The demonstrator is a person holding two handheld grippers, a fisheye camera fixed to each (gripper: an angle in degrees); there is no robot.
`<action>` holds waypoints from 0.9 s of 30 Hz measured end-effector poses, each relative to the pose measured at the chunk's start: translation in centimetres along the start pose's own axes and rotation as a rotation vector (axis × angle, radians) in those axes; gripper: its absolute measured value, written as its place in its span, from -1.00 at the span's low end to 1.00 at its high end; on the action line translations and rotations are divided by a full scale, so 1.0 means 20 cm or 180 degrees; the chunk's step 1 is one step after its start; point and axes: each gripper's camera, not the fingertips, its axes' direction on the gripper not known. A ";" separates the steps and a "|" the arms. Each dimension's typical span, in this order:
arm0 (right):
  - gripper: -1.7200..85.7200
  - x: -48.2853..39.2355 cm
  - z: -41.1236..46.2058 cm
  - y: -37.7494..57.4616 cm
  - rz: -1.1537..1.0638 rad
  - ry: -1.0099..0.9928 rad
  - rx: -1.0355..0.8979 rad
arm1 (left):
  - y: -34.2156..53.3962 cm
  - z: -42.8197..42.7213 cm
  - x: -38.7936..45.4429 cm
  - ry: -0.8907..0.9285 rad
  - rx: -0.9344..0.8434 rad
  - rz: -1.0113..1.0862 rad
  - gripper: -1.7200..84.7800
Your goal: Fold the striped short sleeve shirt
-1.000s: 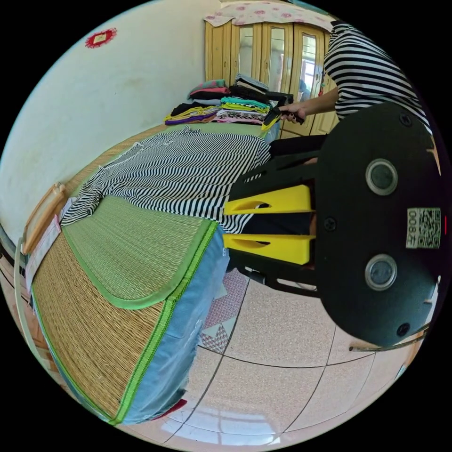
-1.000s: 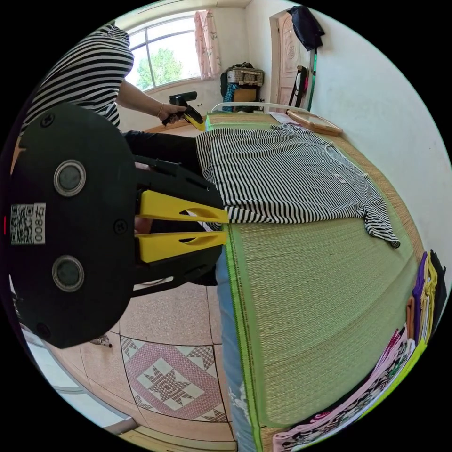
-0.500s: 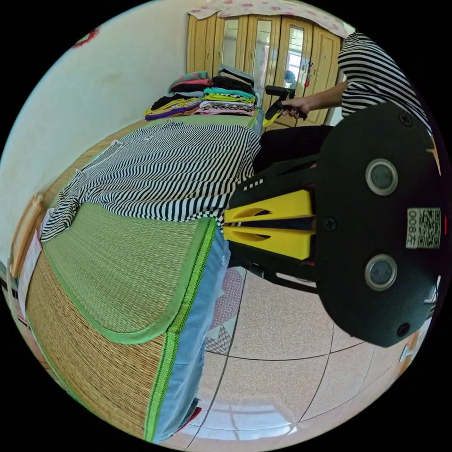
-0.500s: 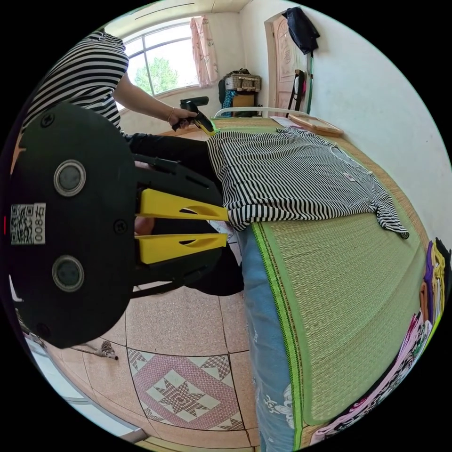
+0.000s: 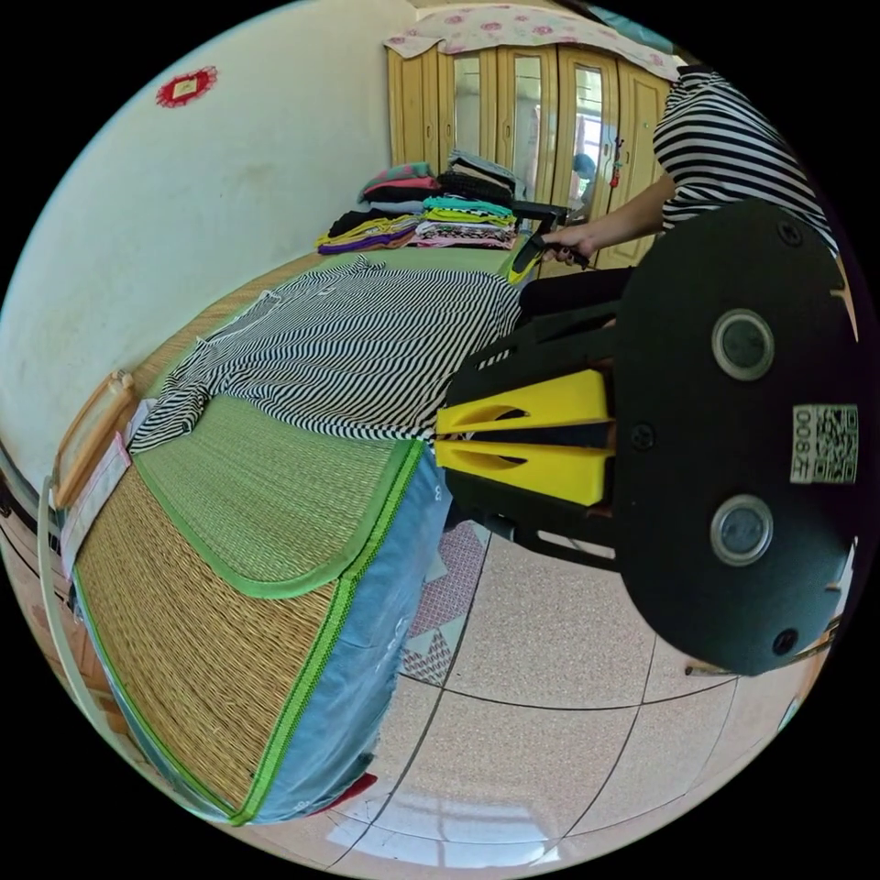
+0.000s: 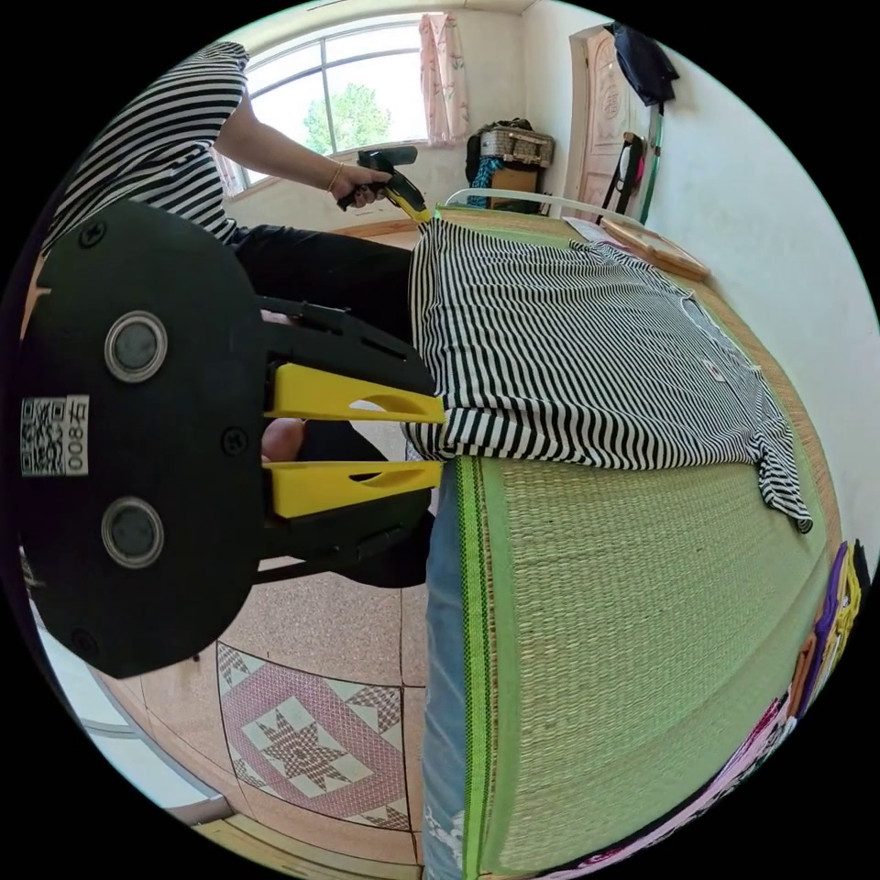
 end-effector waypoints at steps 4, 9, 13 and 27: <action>-0.92 0.02 0.04 -0.02 0.0023 -0.0013 -0.0079 | 0.01 -0.02 0.01 0.0039 0.0027 0.0028 -0.94; -0.95 0.05 -0.11 0.03 -0.0102 -0.0119 0.0008 | 0.03 -0.09 0.03 0.0169 0.0136 0.0098 -0.94; -0.96 0.12 -0.37 0.07 -0.0167 -0.0380 0.0180 | 0.03 -0.13 0.03 0.0266 0.0196 0.0141 -0.94; -0.96 0.40 -0.15 -0.01 0.0432 -0.0549 -0.0201 | -0.05 0.05 -0.09 -0.0204 -0.0152 -0.0316 -0.90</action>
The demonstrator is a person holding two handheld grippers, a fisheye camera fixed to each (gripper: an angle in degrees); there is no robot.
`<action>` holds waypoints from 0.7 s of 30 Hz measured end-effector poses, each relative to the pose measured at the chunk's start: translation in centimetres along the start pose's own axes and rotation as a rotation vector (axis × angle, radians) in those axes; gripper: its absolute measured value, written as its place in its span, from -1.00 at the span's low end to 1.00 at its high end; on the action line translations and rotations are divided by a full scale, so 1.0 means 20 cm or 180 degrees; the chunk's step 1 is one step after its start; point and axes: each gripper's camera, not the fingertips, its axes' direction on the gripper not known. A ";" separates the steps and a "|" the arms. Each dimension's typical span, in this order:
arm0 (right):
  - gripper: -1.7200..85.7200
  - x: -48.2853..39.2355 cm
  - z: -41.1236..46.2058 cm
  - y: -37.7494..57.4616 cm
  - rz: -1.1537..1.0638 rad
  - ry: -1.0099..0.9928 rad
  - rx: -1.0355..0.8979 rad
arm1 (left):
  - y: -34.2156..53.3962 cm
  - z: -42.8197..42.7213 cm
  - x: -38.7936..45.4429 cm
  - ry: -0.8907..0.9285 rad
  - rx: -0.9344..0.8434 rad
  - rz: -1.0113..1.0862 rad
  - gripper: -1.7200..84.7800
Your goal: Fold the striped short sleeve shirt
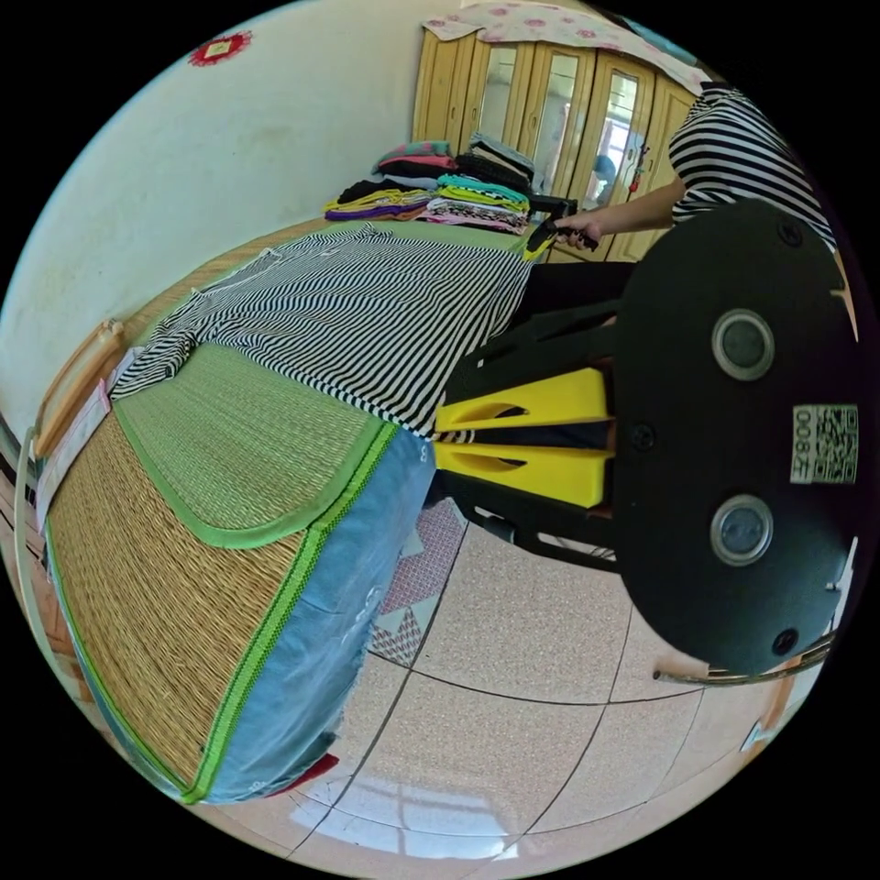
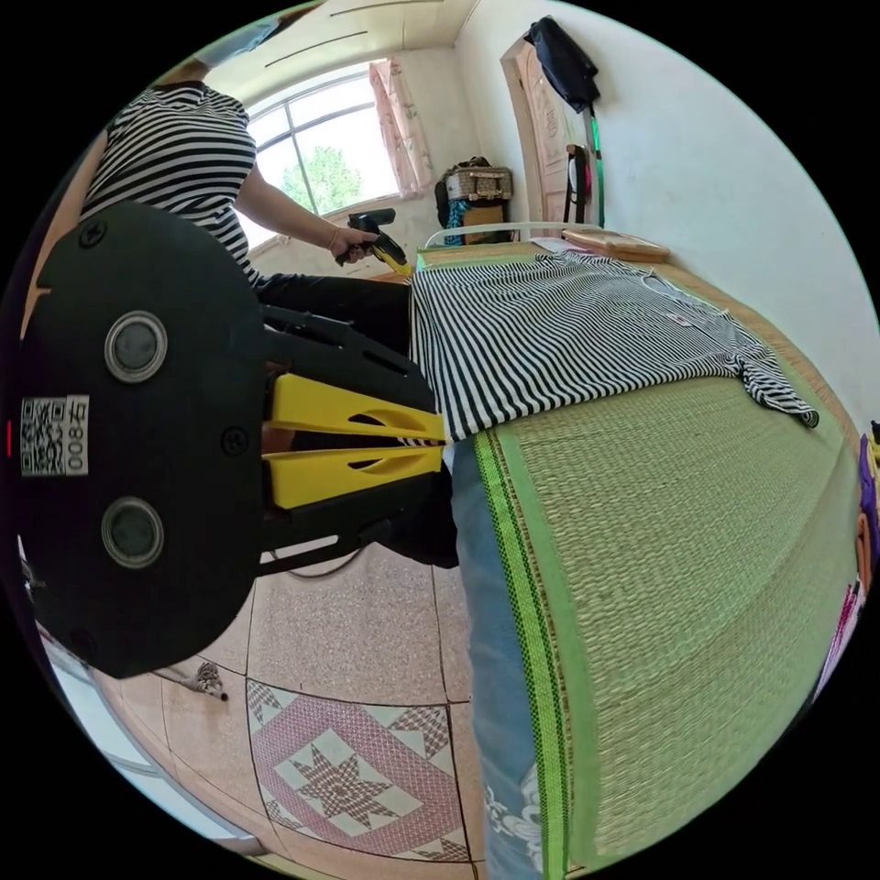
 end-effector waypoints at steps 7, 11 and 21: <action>-0.95 -0.12 -0.16 0.00 -0.0058 0.0114 0.0351 | -0.10 -0.12 0.13 0.0141 0.0341 0.0175 -0.84; -0.94 -0.33 -0.17 -0.18 -0.0280 0.0312 0.0438 | -0.33 -0.07 0.35 0.0104 0.0280 0.0537 -0.81; -0.89 -0.70 -0.08 -0.62 -0.0530 0.0771 0.0406 | -1.03 0.18 0.81 -0.0568 0.0018 0.0984 -0.81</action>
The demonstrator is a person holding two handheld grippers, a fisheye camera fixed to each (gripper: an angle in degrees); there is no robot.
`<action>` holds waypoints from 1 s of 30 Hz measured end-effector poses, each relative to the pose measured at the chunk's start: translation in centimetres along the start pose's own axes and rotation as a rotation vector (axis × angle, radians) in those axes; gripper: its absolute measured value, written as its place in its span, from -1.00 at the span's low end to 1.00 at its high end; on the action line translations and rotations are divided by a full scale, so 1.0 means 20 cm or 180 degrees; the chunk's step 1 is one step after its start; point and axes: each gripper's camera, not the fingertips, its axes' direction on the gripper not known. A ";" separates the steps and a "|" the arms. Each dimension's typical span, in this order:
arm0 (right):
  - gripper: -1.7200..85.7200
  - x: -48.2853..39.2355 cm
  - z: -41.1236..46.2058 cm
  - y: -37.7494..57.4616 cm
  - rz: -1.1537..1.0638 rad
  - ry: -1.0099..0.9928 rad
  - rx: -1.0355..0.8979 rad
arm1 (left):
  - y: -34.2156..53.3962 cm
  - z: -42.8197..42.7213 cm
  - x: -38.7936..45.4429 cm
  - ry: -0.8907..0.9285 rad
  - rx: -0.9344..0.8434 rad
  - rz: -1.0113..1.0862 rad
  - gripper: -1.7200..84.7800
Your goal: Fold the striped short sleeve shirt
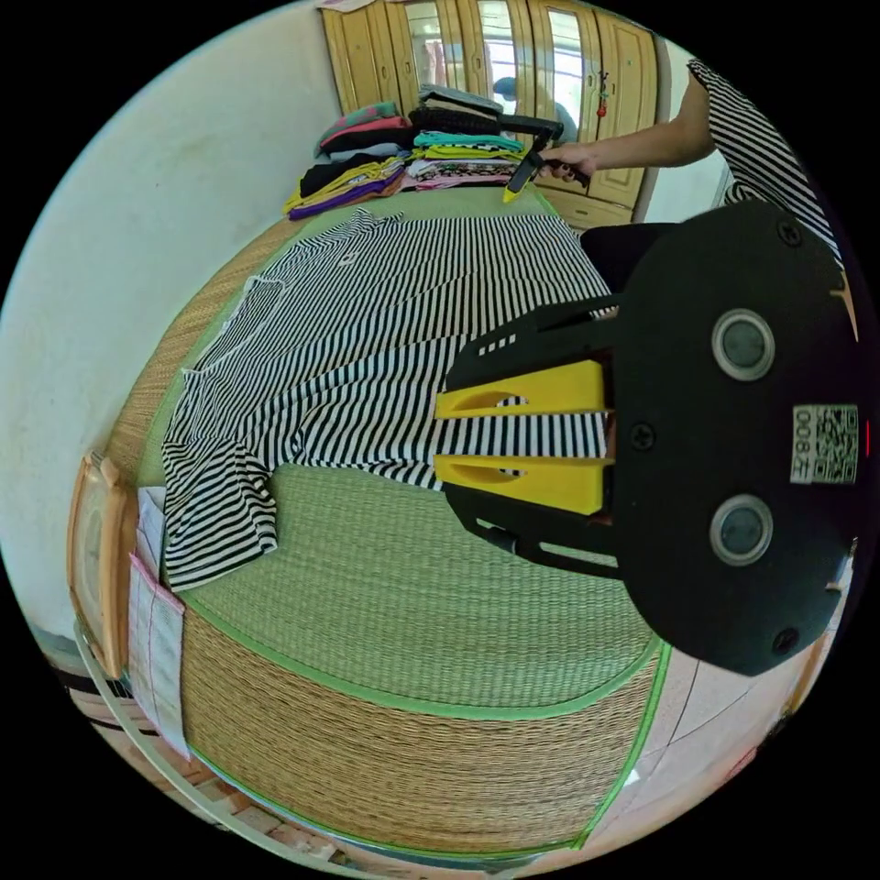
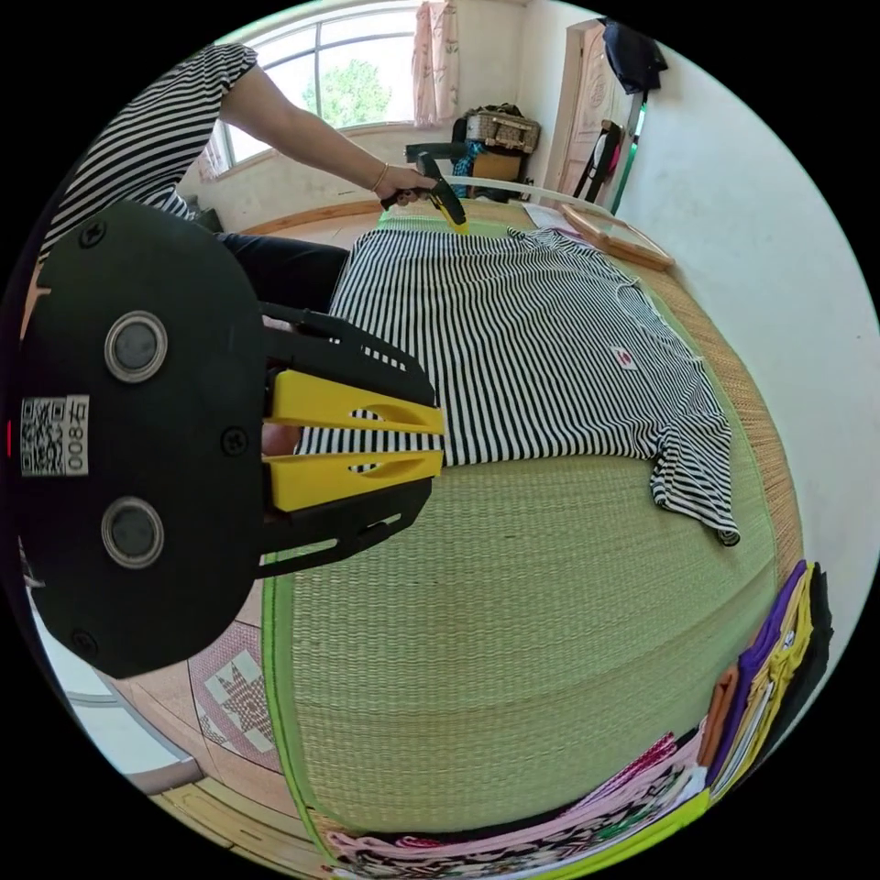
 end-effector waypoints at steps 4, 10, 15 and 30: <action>-0.89 -0.06 0.08 -0.14 -0.0007 0.0176 -0.0128 | -0.15 0.03 0.03 -0.0374 -0.0166 0.0154 -0.91; -0.93 -0.08 0.10 -0.22 0.0002 0.0155 -0.0113 | -0.20 -0.11 -0.07 -0.0160 0.0058 0.0034 -0.94; -0.90 -0.10 0.05 -0.27 0.0051 0.0042 -0.0057 | -0.23 -0.15 -0.20 -0.0070 0.0113 -0.0255 -0.91; -0.95 -0.33 -0.01 -0.45 -0.0133 0.0531 -0.0139 | -0.20 -0.30 -0.16 -0.0127 0.0064 -0.0102 -0.93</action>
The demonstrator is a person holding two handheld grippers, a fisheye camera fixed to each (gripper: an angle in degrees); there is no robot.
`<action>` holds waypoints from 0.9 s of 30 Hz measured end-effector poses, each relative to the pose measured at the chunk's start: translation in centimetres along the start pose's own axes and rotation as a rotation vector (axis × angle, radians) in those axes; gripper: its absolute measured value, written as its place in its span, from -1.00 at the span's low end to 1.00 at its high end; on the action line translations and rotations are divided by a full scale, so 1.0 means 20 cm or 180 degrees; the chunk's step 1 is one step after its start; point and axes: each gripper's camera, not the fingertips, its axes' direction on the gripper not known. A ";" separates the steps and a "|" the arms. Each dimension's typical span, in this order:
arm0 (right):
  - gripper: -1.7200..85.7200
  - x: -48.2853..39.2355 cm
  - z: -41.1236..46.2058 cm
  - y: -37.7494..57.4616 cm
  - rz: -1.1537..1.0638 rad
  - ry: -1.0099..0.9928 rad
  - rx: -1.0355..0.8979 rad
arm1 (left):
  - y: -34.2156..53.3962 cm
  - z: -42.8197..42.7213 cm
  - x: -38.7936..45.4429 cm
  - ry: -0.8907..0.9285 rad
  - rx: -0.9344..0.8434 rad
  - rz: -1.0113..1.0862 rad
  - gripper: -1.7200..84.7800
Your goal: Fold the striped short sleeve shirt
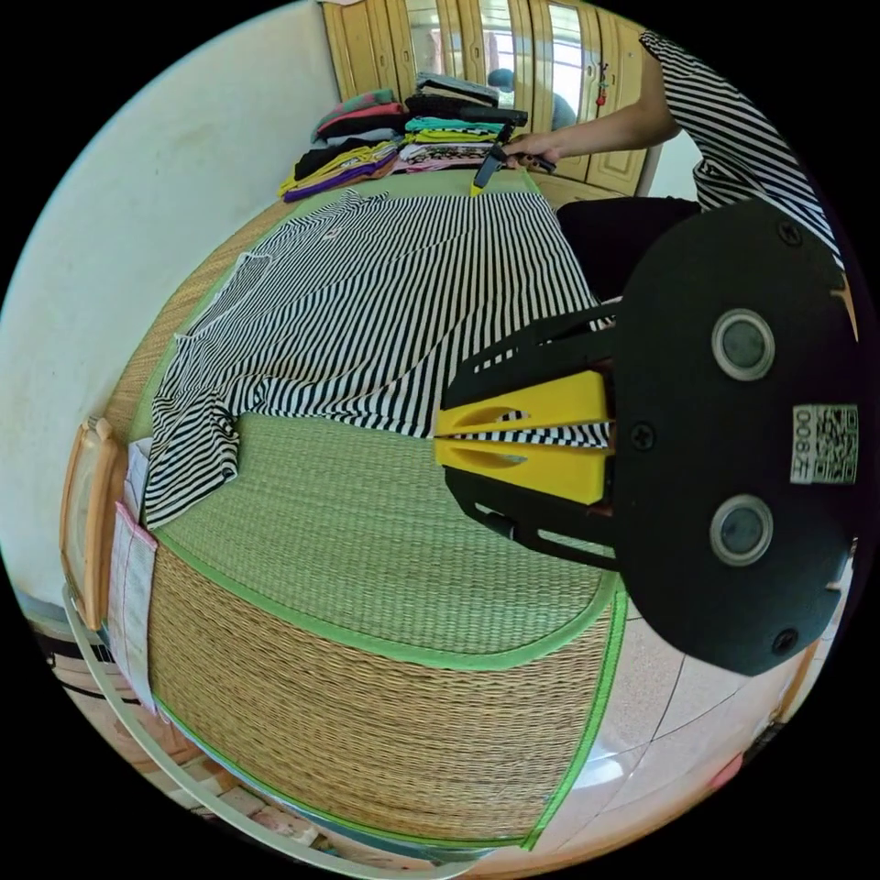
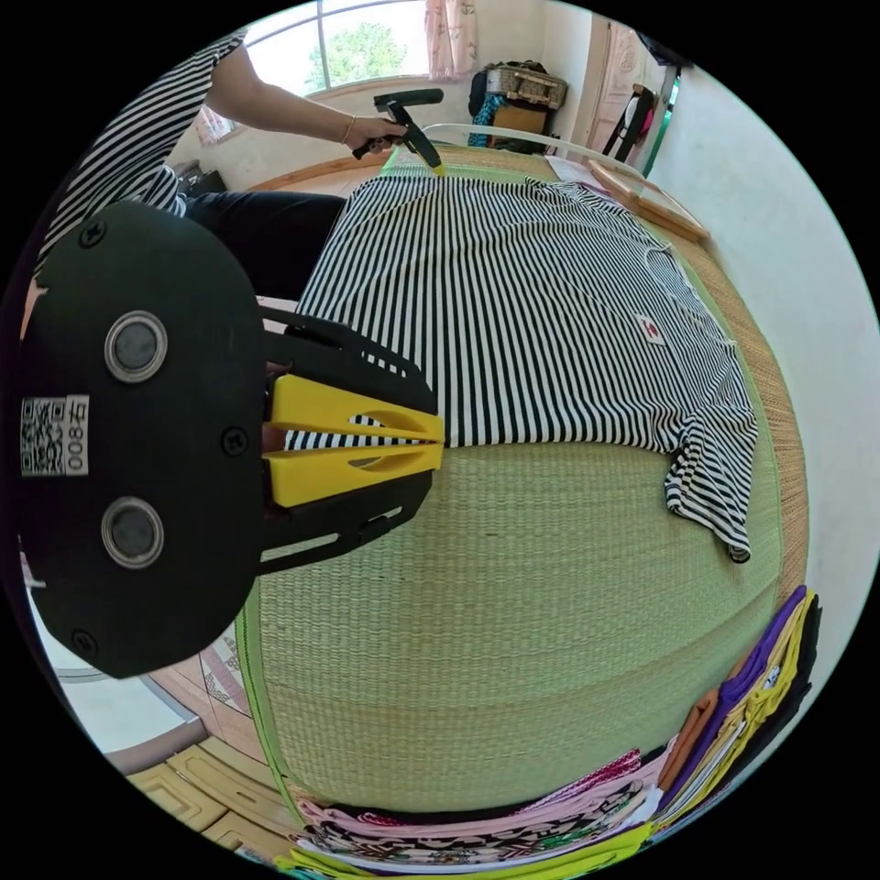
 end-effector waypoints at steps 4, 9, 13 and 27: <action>-0.96 0.04 -0.04 -0.02 0.0121 -0.0038 0.0028 | 0.00 -0.04 -0.04 -0.0053 -0.0007 -0.0090 -0.94; -0.95 0.05 -0.11 -0.04 0.0184 -0.0217 0.0177 | -0.04 -0.14 -0.07 0.0142 0.0235 -0.0152 -0.88; -0.89 0.03 -0.21 -0.17 0.0186 -0.0321 0.0389 | -0.22 -0.20 -0.03 0.0408 0.0353 -0.0040 -0.82; -0.94 -0.13 -0.15 -0.81 0.0058 0.0176 0.0258 | -0.85 -0.22 0.17 0.0068 0.0149 0.0050 -0.91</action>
